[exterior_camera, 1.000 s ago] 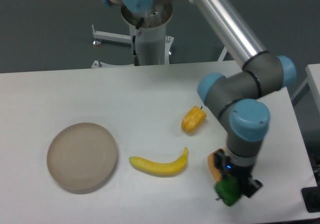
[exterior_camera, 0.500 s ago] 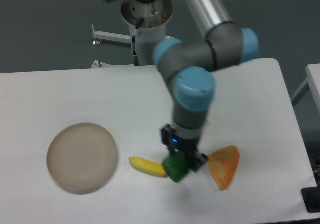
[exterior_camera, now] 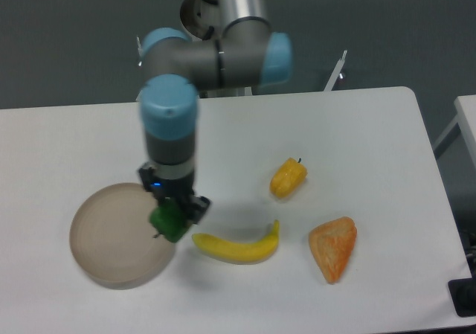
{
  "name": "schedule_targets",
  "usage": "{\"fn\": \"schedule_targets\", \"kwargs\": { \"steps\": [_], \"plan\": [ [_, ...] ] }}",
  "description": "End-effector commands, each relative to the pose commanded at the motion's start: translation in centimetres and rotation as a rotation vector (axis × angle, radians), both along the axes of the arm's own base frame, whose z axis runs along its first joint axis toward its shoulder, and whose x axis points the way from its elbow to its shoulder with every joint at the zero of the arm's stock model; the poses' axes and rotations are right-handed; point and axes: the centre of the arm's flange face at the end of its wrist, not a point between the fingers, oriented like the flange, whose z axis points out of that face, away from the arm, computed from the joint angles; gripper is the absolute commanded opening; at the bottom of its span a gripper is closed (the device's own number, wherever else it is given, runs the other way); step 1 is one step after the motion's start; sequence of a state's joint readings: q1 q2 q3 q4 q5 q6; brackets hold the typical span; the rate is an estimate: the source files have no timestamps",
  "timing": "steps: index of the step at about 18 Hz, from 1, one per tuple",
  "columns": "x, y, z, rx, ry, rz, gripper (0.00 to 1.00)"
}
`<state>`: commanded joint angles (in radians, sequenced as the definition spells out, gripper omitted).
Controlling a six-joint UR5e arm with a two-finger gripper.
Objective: Place the green pepper on the plate
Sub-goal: 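Carry the green pepper over the banana toward the beige plate, then lower the green pepper onto the beige plate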
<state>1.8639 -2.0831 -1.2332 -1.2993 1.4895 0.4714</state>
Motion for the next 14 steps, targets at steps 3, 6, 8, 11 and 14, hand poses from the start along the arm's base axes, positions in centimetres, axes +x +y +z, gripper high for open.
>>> {"fn": "schedule_targets", "kwargs": {
  "steps": [3,6,8,11,14],
  "plan": [
    [2.3,-0.1,-1.6,-0.028,-0.016,0.029,0.41],
    [3.2,0.1,-3.2,-0.034,-0.024,0.022,0.41],
    [3.5,0.7,-4.1,-0.021,-0.026,0.046,0.41],
    [3.7,1.7,-5.6,0.009,-0.018,0.042,0.41],
    [3.8,2.0,-6.6,0.028,-0.015,0.026,0.41]
  ]
}}
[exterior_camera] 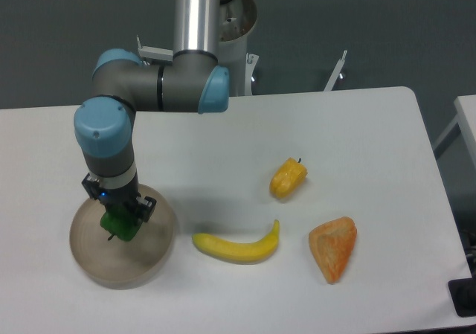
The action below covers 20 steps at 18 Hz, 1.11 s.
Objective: Place the green pepper on the plate
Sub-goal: 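Lower the green pepper onto the beige plate, then open the gripper to release the green pepper on the plate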
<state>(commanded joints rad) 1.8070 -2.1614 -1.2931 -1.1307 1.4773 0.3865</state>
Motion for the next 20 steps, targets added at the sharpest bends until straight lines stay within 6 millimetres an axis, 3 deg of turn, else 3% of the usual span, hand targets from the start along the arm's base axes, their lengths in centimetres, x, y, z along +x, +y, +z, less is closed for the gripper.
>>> {"fn": "schedule_targets", "kwargs": {
  "steps": [5,20],
  "plan": [
    [0.0,-0.4,-1.5,0.020,0.029,-0.162,0.41],
    [0.2,-0.3,-3.4,-0.004,0.025,-0.185,0.41]
  ]
}}
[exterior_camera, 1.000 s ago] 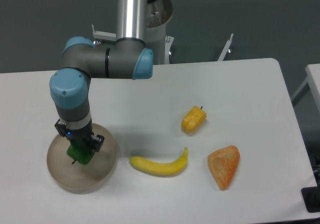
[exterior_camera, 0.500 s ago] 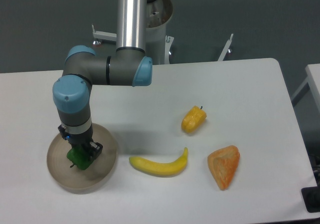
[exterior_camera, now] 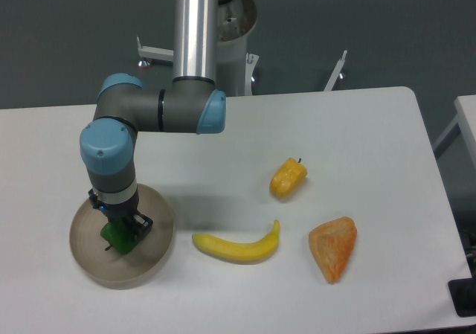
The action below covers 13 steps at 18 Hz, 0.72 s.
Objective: Place the green pepper on the plate
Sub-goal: 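Open the gripper to release the green pepper on the plate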
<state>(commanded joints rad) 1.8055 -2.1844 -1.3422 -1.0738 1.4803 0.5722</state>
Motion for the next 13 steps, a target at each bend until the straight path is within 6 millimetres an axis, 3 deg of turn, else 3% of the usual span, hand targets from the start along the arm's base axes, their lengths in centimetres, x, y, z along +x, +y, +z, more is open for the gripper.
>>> {"fn": "schedule_targets", "kwargs": {
  "steps": [10,13],
  "plan": [
    [-0.03,-0.01,0.00,-0.001,0.003,0.002,0.44],
    [0.00,-0.05,0.20,0.001,0.002,0.002,0.51]
  ]
}}
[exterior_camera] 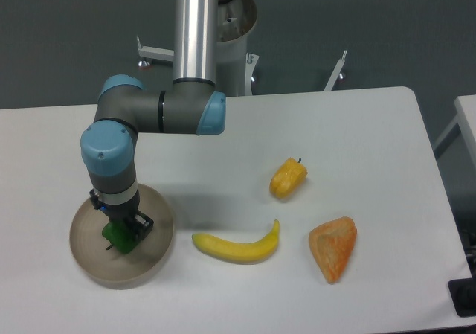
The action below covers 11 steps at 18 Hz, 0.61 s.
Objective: Place the green pepper on the plate
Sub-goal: 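Open the gripper to release the green pepper on the plate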
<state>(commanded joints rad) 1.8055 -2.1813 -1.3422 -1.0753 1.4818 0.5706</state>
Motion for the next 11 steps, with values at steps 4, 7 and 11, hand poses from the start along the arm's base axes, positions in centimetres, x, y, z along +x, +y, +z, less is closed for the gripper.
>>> {"fn": "schedule_targets", "kwargs": {
  "steps": [4,7,11],
  "plan": [
    [0.0,-0.1,0.5,0.005,0.008,-0.002,0.76],
    [-0.1,-0.3,1.5,0.016,0.013,-0.004,0.97],
    [-2.3,-0.8,3.2,0.035,0.032,-0.046,1.00]
  ]
}}
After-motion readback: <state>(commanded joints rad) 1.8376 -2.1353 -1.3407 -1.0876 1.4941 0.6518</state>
